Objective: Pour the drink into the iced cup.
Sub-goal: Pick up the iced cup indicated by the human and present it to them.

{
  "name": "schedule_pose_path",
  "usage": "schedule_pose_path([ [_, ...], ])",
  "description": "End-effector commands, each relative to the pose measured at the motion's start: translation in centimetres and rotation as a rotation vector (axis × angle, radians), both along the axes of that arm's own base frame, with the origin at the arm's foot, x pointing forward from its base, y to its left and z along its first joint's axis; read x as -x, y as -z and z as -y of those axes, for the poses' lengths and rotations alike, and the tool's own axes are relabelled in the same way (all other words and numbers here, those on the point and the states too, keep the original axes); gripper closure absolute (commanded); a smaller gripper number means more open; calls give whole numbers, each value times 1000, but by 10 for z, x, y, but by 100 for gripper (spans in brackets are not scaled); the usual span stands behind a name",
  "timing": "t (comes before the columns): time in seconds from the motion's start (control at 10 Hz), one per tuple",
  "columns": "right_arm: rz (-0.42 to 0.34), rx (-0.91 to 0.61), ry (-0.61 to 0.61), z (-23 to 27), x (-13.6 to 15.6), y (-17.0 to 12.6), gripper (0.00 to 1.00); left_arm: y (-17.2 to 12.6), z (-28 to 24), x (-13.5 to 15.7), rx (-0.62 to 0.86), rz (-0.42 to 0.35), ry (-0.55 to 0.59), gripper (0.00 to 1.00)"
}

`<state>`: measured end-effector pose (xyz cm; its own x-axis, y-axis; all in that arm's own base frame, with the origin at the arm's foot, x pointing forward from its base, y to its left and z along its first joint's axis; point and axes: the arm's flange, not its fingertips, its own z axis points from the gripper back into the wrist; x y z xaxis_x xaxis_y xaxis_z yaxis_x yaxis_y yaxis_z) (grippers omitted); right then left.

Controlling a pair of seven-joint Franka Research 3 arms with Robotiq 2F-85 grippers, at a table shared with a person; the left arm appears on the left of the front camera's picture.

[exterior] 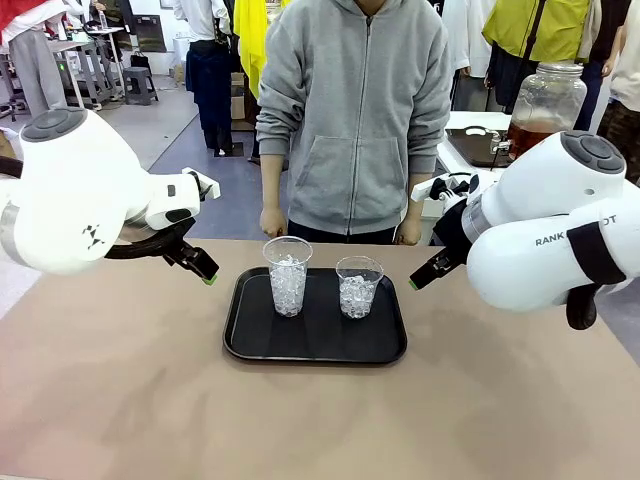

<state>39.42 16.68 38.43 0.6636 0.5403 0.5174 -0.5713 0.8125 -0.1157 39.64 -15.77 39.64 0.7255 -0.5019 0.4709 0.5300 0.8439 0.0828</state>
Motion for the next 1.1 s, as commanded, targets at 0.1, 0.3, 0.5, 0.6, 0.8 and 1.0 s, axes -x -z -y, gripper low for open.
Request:
schedule_pose_path([
  [0.1, -37, -71, 9, 12, -6, -33, 0, -37, -5, 1, 15, -2, 13, 0],
  [0.3, -77, -175, 19, 22, -11, -64, 0, -76, -8, -5, 50, 4, 9, 0],
  [0.5, -136, -313, 49, 40, -18, -95, 0, -103, -28, -19, 219, -69, -69, 0],
  [0.6, -166, -391, 64, 53, -20, -105, 0, -108, -43, -23, 332, -108, -116, 0],
  [0.8, -258, -559, 68, 78, -30, -112, 0, -108, -69, -30, 520, -187, -186, 0],
  [1.0, -362, -711, 52, 99, -40, -101, 0, -103, -85, -35, 639, -270, -195, 0],
])
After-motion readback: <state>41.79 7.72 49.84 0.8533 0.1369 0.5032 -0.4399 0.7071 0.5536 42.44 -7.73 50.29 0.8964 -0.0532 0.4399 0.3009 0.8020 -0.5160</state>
